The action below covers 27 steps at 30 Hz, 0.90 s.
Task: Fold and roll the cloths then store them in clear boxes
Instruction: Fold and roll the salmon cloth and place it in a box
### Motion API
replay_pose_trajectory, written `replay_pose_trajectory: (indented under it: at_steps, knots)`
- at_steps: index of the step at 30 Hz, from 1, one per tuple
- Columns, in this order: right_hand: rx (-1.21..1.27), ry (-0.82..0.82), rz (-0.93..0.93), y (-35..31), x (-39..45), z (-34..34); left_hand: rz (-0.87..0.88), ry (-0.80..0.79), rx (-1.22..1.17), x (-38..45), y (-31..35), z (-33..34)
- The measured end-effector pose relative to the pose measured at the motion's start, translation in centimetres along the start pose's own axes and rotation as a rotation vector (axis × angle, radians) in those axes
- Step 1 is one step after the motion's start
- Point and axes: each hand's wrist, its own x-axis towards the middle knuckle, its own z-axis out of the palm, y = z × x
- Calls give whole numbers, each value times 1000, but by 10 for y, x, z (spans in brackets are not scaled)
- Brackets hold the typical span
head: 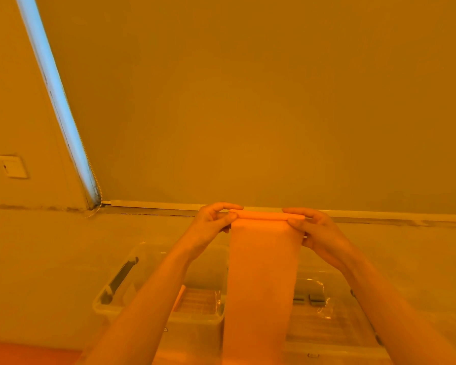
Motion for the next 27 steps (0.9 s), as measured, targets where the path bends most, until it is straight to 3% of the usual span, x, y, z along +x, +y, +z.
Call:
replay_pose_trajectory:
  at_steps: [6, 12, 20, 27]
  knots:
    - [18, 16, -16, 2, 4, 2, -32, 37, -157, 2, 5, 3]
    - [-33, 14, -30, 7, 8, 1, -22, 59, -7, 2, -1, 0]
    - [-200, -54, -17, 8, 4, 0, -56, 39, 25, 2, -7, 1]
    - [-49, -62, -24, 9, 3, -2, -25, 52, -141, 2, -5, 4]
